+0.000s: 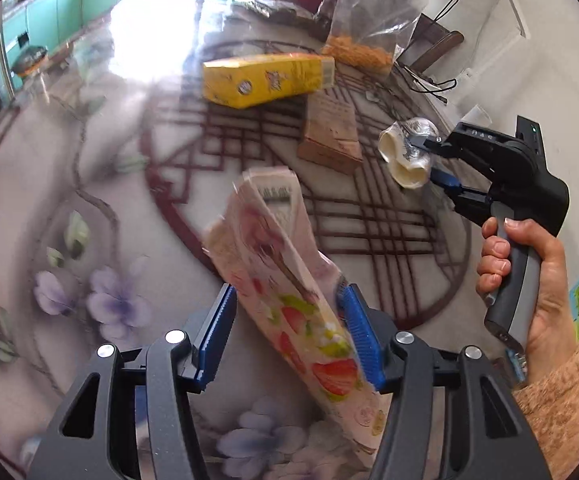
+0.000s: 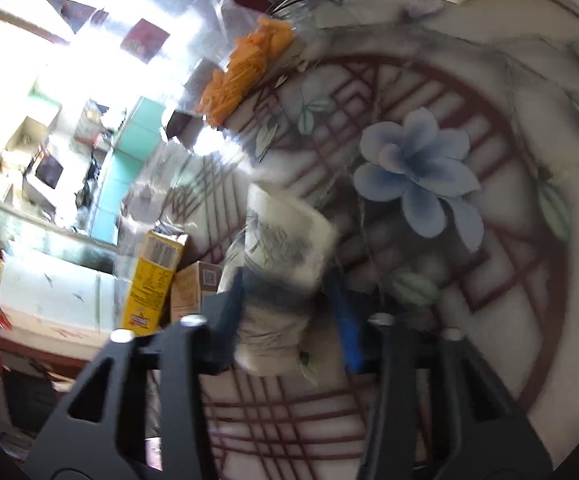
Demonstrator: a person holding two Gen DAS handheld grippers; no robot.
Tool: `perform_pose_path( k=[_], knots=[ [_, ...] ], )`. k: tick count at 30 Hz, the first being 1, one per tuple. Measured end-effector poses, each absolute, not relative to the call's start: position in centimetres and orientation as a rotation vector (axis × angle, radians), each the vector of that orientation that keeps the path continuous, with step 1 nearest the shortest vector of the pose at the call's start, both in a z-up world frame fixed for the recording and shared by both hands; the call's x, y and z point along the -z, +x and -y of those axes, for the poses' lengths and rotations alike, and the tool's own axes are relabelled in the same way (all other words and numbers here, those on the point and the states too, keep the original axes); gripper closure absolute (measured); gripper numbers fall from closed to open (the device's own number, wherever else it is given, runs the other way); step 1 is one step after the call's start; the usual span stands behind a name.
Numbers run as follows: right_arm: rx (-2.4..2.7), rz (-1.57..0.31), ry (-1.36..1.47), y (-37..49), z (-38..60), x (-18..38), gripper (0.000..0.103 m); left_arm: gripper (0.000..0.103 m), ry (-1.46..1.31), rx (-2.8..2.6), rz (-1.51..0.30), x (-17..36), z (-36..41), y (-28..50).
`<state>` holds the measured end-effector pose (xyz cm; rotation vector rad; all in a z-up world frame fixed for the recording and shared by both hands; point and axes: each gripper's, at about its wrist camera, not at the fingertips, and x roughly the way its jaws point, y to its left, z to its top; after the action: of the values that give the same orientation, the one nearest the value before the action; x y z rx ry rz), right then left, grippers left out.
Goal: Collect trash
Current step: 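Grasp the pink strawberry snack bag with the left tool, then carry snack bag and paper cups to the red bucket and release both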
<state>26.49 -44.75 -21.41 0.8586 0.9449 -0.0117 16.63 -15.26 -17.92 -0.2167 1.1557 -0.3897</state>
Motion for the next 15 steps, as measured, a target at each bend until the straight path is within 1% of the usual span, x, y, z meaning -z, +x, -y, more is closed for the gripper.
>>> perform_pose_path(
  k=[1, 3, 5, 9, 15],
  knots=[
    [0.017, -0.940, 0.858, 26.2, 44.9, 21.2, 0.070, 0.062, -0.222, 0.399, -1.154, 18.0, 15.5, 16.5],
    [0.010, -0.927, 0.865, 25.6, 45.1, 20.7, 0.072, 0.065, -0.211, 0.418, -1.137, 17.5, 16.1, 15.9],
    [-0.010, -0.903, 0.871, 24.9, 45.1, 19.7, 0.073, 0.075, -0.180, 0.435, -1.135, 17.1, 16.3, 15.4],
    [-0.042, -0.874, 0.805, 23.1, 43.8, 17.1, 0.073, 0.075, -0.158, 0.426, -1.098, 15.6, 14.5, 13.8],
    [-0.044, -0.858, 0.642, 20.5, 40.9, 14.3, 0.073, 0.076, -0.186, 0.385, -1.064, 13.7, 9.1, 11.6]
  ],
)
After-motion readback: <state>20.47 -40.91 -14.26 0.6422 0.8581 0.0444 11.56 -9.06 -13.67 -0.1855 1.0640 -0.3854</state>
